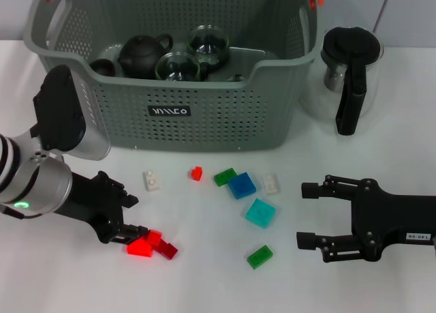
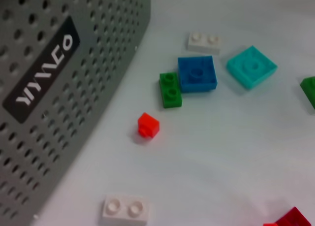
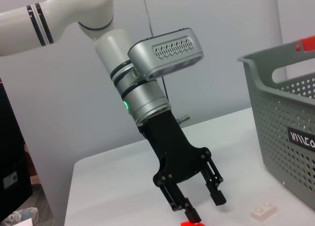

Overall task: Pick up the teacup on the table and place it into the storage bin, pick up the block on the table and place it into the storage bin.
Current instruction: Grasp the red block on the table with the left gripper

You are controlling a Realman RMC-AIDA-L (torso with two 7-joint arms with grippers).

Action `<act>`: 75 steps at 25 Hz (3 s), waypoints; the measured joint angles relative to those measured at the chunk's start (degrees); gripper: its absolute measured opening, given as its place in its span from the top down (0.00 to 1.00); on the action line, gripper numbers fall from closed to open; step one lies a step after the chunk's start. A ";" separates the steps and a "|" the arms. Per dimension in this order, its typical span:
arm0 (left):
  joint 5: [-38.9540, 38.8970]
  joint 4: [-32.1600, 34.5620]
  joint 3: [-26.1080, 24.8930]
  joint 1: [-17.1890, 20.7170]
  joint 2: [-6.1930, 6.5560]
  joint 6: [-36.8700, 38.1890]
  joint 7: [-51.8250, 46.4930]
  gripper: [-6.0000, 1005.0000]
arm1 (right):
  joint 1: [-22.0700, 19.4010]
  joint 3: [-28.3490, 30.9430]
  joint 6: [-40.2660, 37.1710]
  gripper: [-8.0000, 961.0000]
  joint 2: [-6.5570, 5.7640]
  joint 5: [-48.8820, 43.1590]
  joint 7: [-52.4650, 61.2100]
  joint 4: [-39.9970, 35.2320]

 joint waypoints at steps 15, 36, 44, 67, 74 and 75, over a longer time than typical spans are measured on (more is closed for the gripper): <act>-0.74 0.27 0.67 0.06 0.00 4.73 0.64 0.48 | -0.13 0.00 -0.06 0.05 -0.09 -0.01 -0.52 0.04; 0.01 2.10 2.83 -0.06 0.00 -1.99 -1.25 0.52 | -0.57 0.00 -0.53 0.05 -0.09 -0.01 -0.53 0.09; 0.38 1.78 2.03 -0.16 0.18 -5.29 -2.84 0.53 | -0.87 0.00 -0.54 0.05 -0.09 -0.01 -0.53 0.09; 1.07 0.62 -0.57 0.96 0.17 -1.89 -4.30 0.57 | -0.57 0.00 -0.61 0.05 -0.18 0.00 -0.53 0.00; 1.68 -0.42 -1.90 1.02 0.07 -1.01 -4.36 0.58 | -0.57 0.00 -0.88 0.05 -0.18 0.15 -0.53 0.00; 1.66 -0.30 -1.74 1.03 0.03 -0.96 -4.36 0.58 | -0.57 0.00 -0.89 0.05 -0.18 0.15 -0.53 0.00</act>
